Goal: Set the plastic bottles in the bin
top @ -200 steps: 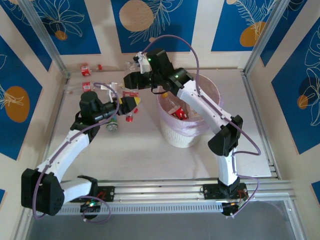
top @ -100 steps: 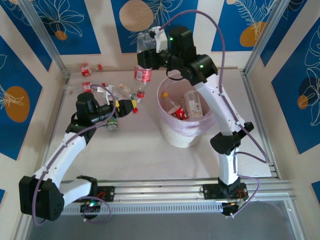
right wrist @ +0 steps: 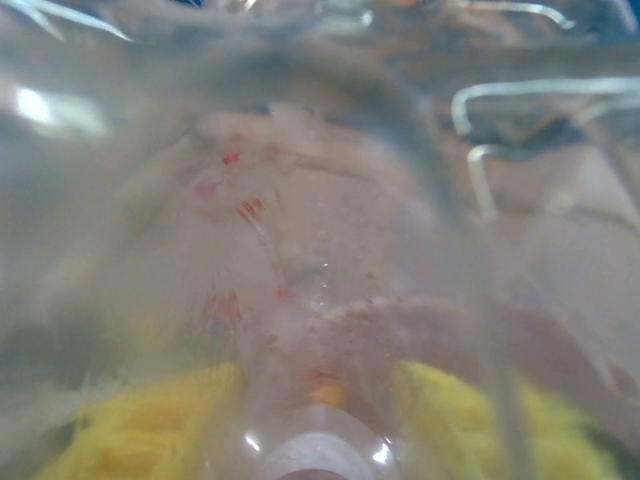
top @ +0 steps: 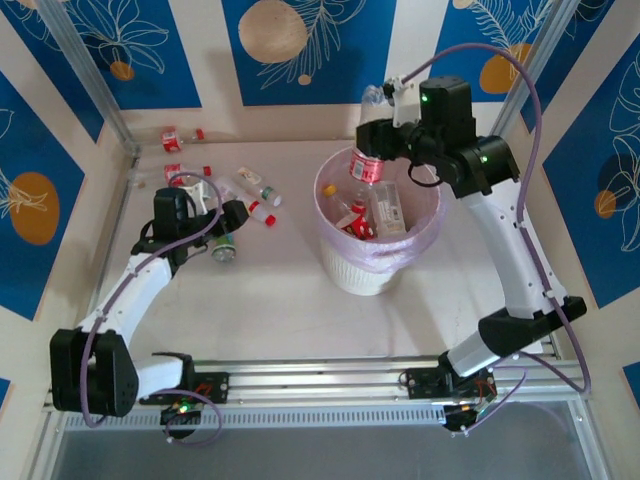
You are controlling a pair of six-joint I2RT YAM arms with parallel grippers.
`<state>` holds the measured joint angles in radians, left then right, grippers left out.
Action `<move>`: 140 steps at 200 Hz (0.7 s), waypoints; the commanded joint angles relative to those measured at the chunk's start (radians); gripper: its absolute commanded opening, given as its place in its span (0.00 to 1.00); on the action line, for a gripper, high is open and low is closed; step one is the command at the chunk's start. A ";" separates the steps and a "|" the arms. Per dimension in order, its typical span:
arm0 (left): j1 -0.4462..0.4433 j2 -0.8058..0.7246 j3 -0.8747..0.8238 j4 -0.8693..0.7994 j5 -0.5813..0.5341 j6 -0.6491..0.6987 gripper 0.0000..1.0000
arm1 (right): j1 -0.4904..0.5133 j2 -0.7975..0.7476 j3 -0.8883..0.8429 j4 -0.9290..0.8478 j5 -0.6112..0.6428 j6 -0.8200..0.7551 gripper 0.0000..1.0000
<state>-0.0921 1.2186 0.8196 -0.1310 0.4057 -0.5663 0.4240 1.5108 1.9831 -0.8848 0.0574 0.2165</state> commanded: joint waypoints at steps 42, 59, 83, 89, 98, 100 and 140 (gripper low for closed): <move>0.025 0.060 0.047 -0.166 -0.225 0.096 0.85 | -0.017 -0.019 -0.214 -0.030 -0.004 -0.033 0.40; 0.025 0.078 0.062 -0.185 -0.260 0.112 0.85 | -0.012 -0.019 -0.259 -0.024 -0.007 -0.028 0.40; 0.026 0.098 0.069 -0.201 -0.292 0.127 0.85 | -0.004 -0.011 -0.325 -0.005 -0.003 -0.019 0.40; 0.025 0.102 0.069 -0.203 -0.298 0.133 0.85 | -0.003 -0.007 -0.340 0.003 -0.003 -0.019 0.40; 0.025 0.112 0.067 -0.208 -0.317 0.135 0.85 | -0.003 0.003 -0.363 0.014 -0.003 -0.021 0.40; 0.026 0.115 0.067 -0.210 -0.322 0.136 0.85 | -0.003 0.006 -0.368 0.016 -0.004 -0.021 0.40; 0.025 0.188 0.077 -0.224 -0.384 0.155 0.85 | -0.001 0.049 -0.449 0.081 -0.033 -0.011 0.40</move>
<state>-0.0757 1.3636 0.8658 -0.3206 0.0799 -0.4438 0.4129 1.5261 1.5742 -0.8719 0.0490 0.2005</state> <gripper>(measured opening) 0.847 0.408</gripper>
